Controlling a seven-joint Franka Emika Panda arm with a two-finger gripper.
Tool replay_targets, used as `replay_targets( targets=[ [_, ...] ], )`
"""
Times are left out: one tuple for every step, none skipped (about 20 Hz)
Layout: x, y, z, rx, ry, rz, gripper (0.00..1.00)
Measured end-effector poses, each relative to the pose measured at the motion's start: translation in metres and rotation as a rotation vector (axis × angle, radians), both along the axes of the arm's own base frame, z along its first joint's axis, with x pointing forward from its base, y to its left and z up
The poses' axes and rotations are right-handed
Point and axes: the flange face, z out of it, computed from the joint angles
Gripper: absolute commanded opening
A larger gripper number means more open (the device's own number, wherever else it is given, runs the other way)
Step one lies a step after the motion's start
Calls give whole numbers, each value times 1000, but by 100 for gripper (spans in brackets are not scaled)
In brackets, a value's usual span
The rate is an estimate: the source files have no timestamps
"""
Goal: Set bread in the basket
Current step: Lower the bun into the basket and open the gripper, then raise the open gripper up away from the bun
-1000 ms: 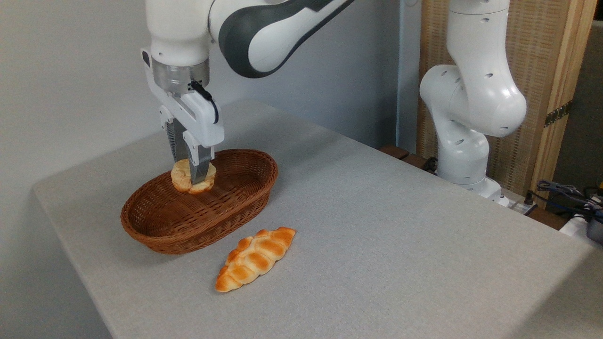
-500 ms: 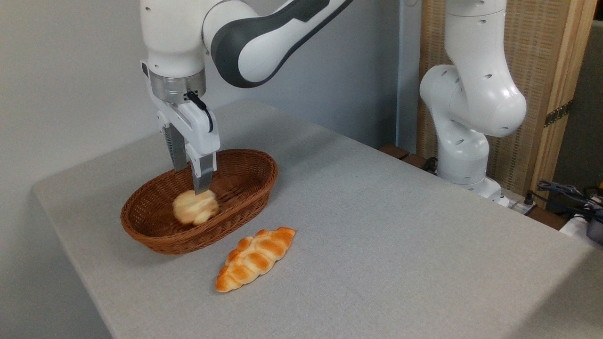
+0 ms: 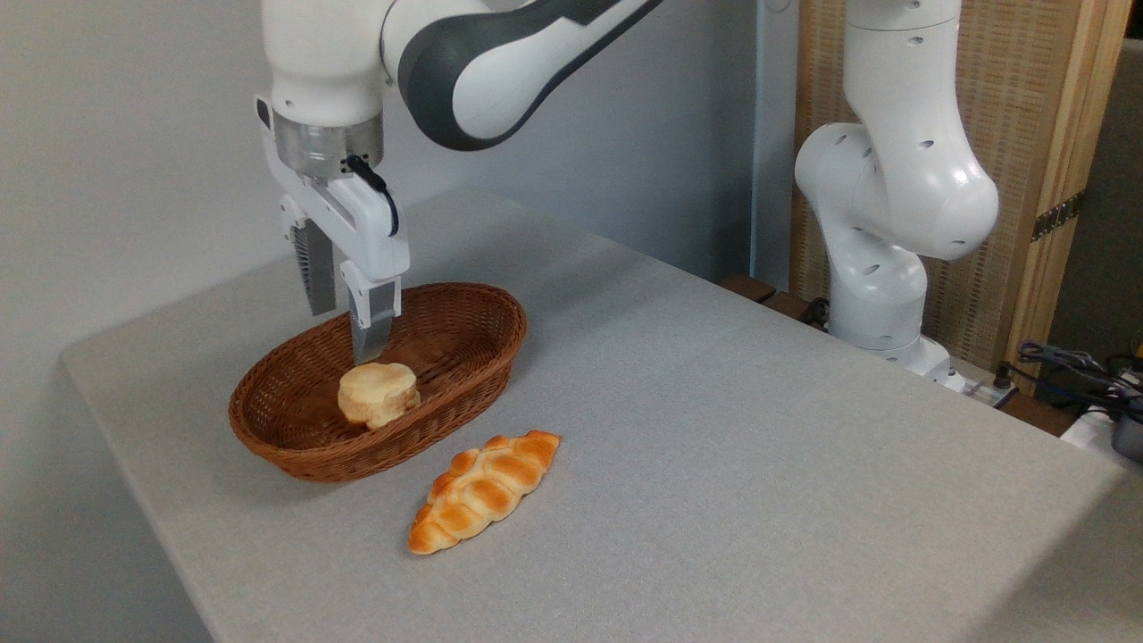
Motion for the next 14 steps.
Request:
replay_targets(
  targets=[
    [5,16,7,0,-6,26,100],
    [9,35,13,3,-9,56,100],
    [11,46,16,5,-10,71,100],
    [15,65,23,16,-15,94,100],
    [16,76,26,23,-18,103,100],
    [18,92,32,41,-24,112,100],
    [19,105,37,59,-28,117,100],
    [19,114,41,81,-31,118,100],
    [19,121,44,107,-37,114,100],
    [19,126,46,128,-43,106,100],
    [19,130,48,146,-44,98,100],
    [18,132,48,154,-43,92,100],
    [18,136,48,162,-37,83,100],
    [17,138,48,165,-35,76,100]
  ],
)
